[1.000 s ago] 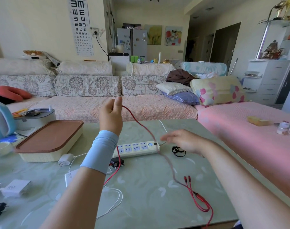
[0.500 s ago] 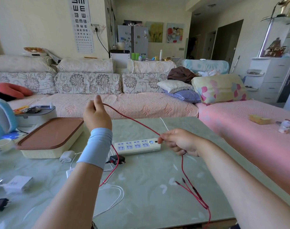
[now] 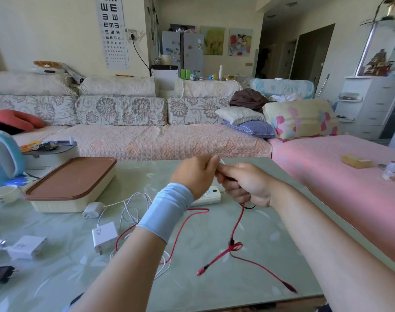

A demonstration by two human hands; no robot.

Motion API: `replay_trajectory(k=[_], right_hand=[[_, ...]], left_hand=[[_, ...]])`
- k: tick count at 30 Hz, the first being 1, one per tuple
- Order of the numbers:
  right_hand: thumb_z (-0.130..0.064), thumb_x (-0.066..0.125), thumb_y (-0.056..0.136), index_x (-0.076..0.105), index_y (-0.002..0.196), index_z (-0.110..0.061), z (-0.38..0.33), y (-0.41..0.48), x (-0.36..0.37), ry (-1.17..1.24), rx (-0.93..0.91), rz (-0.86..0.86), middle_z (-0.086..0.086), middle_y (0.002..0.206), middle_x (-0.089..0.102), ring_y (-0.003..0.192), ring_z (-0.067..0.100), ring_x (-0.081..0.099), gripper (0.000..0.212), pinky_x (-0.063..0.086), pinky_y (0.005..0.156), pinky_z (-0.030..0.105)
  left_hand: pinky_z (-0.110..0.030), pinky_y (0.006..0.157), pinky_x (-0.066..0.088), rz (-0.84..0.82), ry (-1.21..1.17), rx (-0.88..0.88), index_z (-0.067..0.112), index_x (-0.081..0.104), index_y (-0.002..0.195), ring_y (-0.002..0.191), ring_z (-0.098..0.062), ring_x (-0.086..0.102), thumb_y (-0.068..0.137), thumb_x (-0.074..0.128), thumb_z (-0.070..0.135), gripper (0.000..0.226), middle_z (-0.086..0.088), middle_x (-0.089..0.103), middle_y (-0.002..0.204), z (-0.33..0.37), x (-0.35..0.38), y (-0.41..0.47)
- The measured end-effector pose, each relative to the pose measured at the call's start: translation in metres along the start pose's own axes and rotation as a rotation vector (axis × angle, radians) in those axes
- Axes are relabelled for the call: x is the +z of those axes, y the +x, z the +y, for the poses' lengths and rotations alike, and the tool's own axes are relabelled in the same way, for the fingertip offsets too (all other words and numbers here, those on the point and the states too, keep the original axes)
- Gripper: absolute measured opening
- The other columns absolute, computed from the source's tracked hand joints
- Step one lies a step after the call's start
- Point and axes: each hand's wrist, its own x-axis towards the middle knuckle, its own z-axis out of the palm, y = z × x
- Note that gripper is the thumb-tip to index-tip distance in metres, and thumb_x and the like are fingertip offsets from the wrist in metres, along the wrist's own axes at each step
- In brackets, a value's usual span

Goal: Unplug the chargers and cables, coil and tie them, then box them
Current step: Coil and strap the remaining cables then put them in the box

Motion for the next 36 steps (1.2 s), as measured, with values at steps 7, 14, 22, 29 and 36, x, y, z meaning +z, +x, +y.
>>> replay_trajectory(k=[7,14,22,29,36], right_hand=[[-0.035,0.052,0.096,0.056,0.074,-0.014,0.012,-0.008,-0.027,-0.014,0.010,0.000,-0.006,0.051,0.026,0.037,0.006,0.019,0.030,0.014,0.041,0.019],[-0.012,0.043,0.103,0.063,0.093,-0.004,0.012,-0.005,-0.021,-0.258,-0.097,-0.105,-0.003,0.055,0.050,0.050,0.013,0.052,0.023,0.046,0.054,0.020],[-0.015,0.042,0.105,0.060,0.077,-0.013,0.009,0.003,-0.006,-0.002,-0.162,-0.071,0.000,0.056,0.037,0.047,0.015,0.037,0.033,0.053,0.081,0.045],[0.018,0.064,0.081,0.067,0.106,-0.012,0.028,0.007,-0.026,-0.347,-0.118,-0.066,0.002,0.094,0.069,0.082,0.012,0.065,0.039,0.052,0.078,0.020],[-0.008,0.044,0.103,0.064,0.123,-0.010,0.025,0.004,-0.033,-0.009,-0.015,-0.145,0.011,0.116,0.072,0.092,0.024,0.073,0.028,0.060,0.071,0.029]], left_hand=[[-0.028,0.049,0.021,0.547,-0.238,-0.215,0.011,0.029,0.048,0.049,-0.021,0.020,0.089,0.060,0.040,0.059,-0.002,0.021,0.046,-0.030,-0.031,0.015],[-0.034,0.055,0.028,0.741,-0.038,-0.290,0.013,0.037,0.052,0.060,-0.030,0.036,0.092,0.054,0.041,0.052,-0.002,0.035,0.053,-0.038,-0.027,0.016],[-0.022,0.070,0.045,0.035,-0.236,0.102,0.025,0.066,0.100,0.072,-0.017,0.061,0.096,0.046,0.014,0.023,0.002,0.067,0.074,-0.001,0.014,0.006],[-0.027,0.056,0.035,0.130,0.063,0.037,0.019,0.043,0.054,0.055,-0.019,0.043,0.084,0.064,0.046,0.046,0.004,0.045,0.051,-0.020,-0.001,0.014],[-0.026,0.049,0.029,0.262,-0.046,0.021,0.015,0.038,0.054,0.047,-0.016,0.032,0.092,0.057,0.036,0.047,0.003,0.033,0.047,-0.042,-0.028,0.014]])
